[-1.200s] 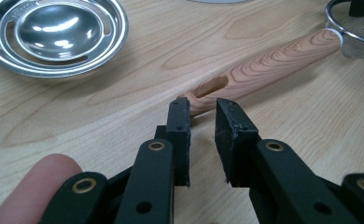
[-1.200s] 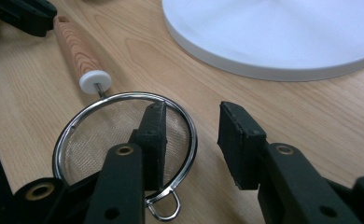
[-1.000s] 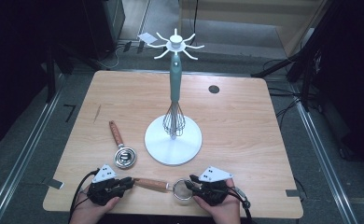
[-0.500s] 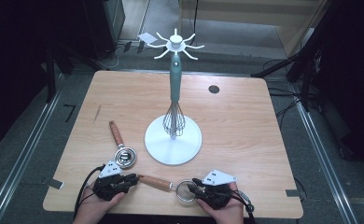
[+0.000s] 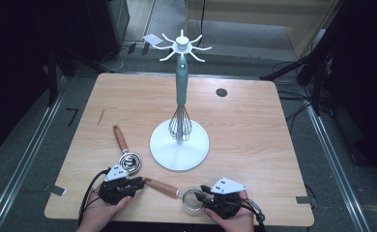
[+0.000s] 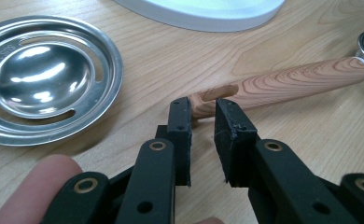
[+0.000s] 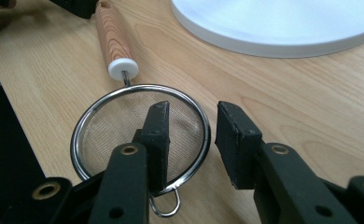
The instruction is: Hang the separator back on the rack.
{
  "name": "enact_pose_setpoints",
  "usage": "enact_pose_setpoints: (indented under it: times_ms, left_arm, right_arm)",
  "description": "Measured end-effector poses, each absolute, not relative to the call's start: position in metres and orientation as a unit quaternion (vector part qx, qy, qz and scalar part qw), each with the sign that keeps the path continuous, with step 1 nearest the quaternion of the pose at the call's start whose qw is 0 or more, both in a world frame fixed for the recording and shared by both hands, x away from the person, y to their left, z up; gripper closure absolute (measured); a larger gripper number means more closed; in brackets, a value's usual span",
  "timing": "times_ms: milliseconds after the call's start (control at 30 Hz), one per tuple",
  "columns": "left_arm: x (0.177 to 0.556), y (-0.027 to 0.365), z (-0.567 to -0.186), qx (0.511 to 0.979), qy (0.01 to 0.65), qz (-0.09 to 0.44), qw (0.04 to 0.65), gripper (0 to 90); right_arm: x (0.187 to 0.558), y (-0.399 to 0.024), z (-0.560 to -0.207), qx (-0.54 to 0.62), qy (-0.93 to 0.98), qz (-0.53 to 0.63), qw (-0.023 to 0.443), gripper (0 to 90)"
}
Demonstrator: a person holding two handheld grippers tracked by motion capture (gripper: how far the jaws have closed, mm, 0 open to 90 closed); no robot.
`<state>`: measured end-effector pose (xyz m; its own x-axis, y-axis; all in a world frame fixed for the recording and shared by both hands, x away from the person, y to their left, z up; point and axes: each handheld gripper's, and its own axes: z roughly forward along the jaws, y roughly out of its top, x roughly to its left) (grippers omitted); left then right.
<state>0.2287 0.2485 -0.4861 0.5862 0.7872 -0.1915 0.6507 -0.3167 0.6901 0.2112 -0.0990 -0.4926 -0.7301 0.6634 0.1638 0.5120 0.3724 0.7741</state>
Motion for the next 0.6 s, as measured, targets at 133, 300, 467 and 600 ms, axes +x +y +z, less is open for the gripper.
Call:
enact_pose_setpoints:
  times_ms: [133,300,467,600]
  left_arm:
    - [0.227,0.253,-0.485,0.804,0.445,0.094,0.384,75.3]
    - [0.221,0.264,-0.480,0.796,0.444,0.109,0.397,73.3]
    - [0.214,0.283,-0.475,0.779,0.456,0.142,0.407,70.9]
    - [0.209,0.302,-0.473,0.757,0.477,0.164,0.414,66.9]
  right_arm:
    - [0.211,-0.096,-0.490,0.346,0.835,0.411,0.120,62.4]
    - [0.215,-0.092,-0.486,0.324,0.843,0.410,0.126,60.4]
    - [0.221,-0.087,-0.480,0.306,0.849,0.412,0.125,60.5]
    - [0.226,-0.080,-0.472,0.286,0.856,0.412,0.127,59.5]
